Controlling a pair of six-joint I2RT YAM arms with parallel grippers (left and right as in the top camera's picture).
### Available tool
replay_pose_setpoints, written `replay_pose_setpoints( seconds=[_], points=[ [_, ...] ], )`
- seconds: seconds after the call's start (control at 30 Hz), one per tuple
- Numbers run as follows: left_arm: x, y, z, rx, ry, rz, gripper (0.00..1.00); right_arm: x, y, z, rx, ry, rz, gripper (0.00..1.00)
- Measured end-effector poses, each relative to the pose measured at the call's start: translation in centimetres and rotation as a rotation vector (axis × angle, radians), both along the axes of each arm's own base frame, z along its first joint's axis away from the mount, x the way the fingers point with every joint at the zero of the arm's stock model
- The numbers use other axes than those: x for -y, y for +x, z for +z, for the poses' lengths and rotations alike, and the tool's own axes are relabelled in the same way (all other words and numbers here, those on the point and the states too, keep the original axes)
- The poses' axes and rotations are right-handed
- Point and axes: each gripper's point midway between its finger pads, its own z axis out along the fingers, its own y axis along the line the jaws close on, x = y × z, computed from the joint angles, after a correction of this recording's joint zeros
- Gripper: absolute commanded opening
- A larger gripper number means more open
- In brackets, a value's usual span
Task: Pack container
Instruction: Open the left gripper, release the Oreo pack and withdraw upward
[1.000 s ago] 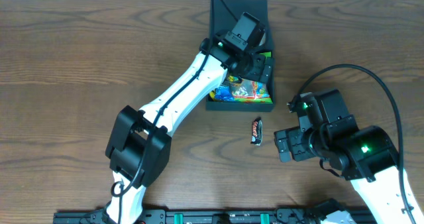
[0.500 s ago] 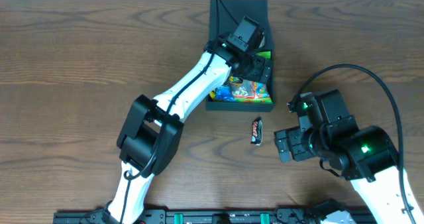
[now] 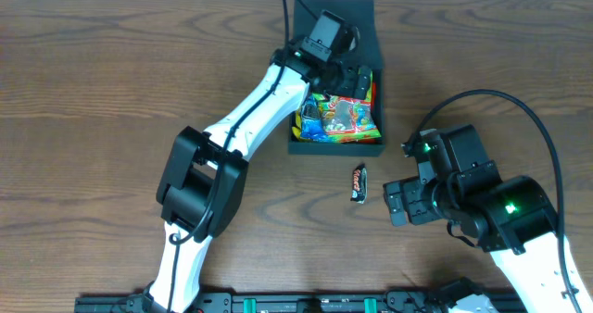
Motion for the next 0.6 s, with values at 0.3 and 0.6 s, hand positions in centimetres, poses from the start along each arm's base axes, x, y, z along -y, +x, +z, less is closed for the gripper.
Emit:
replay_pose_setpoints(
  seconds=[0.3, 0.6],
  points=[
    [0.2, 0.9, 0.6, 0.034, -0.028, 0.004, 0.95, 0.0, 0.0, 0.0, 0.000, 0.000, 0.000, 0.99],
    [1.0, -0.5, 1.7, -0.041, -0.082, -0.038, 0.95, 0.0, 0.0, 0.0, 0.000, 0.000, 0.000, 0.99]
  ],
)
